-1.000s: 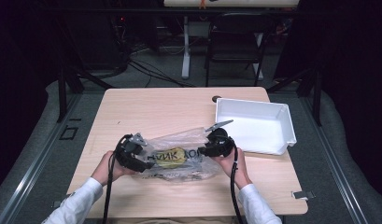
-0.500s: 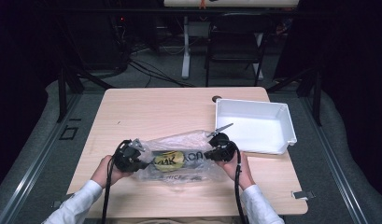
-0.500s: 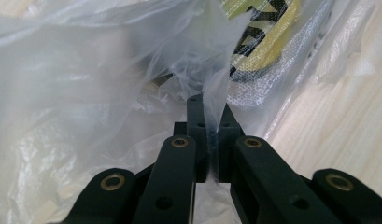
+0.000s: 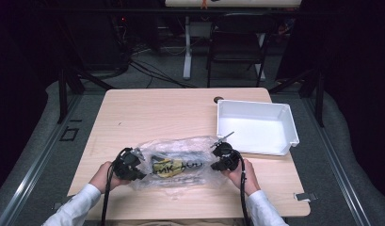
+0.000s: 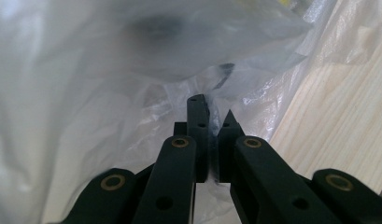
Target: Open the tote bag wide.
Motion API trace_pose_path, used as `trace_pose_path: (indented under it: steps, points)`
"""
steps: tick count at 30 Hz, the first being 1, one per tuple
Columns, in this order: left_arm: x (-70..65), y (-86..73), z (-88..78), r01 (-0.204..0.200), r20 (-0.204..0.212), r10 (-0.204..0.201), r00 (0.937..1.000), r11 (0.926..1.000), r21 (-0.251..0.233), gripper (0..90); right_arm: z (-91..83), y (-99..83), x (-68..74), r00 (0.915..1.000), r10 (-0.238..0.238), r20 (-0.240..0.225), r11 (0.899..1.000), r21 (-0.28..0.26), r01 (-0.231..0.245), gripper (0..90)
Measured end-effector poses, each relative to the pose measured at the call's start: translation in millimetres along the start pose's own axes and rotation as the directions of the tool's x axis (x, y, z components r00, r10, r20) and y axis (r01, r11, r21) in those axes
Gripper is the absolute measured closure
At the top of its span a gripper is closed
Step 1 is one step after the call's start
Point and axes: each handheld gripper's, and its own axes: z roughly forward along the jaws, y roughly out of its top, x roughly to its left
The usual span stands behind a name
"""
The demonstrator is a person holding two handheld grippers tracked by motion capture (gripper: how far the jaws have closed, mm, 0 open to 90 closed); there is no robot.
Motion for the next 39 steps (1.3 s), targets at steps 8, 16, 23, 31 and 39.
trace_pose_path:
  steps: [8, 16, 23, 31, 39]
  points:
    - [1.7, -2.4, -19.8, 0.054, -0.022, -0.056, 0.9982, 0.9944, -0.091, 59.9, -13.4, 4.6, 3.1, 0.9985, -0.019, -0.051, 0.996, -0.092, 0.015, 69.5]
    - [3.2, 2.0, -37.3, 0.087, -0.045, -0.099, 0.9941, 0.9746, -0.206, 46.8, -18.9, 19.7, 26.1, 0.9891, -0.139, -0.047, 0.969, -0.212, 0.126, 43.7]
    - [13.5, 5.4, -28.2, 0.124, -0.014, -0.130, 0.9914, 0.9702, -0.208, 60.5, -8.5, 26.9, 31.6, 0.9867, -0.161, 0.020, 0.967, -0.195, 0.162, 65.6]
    - [12.1, 4.2, -19.7, 0.124, -0.010, -0.128, 0.9917, 0.9763, -0.177, 83.8, -12.6, 20.9, 32.7, 0.9865, -0.164, 0.002, 0.969, -0.186, 0.161, 90.0]
    - [8.9, 0.6, -15.5, 0.115, 0.001, -0.115, 0.9933, 0.9846, -0.132, 89.1, -9.4, 8.2, 39.9, 0.9830, -0.170, -0.069, 0.982, -0.098, 0.163, 90.0]
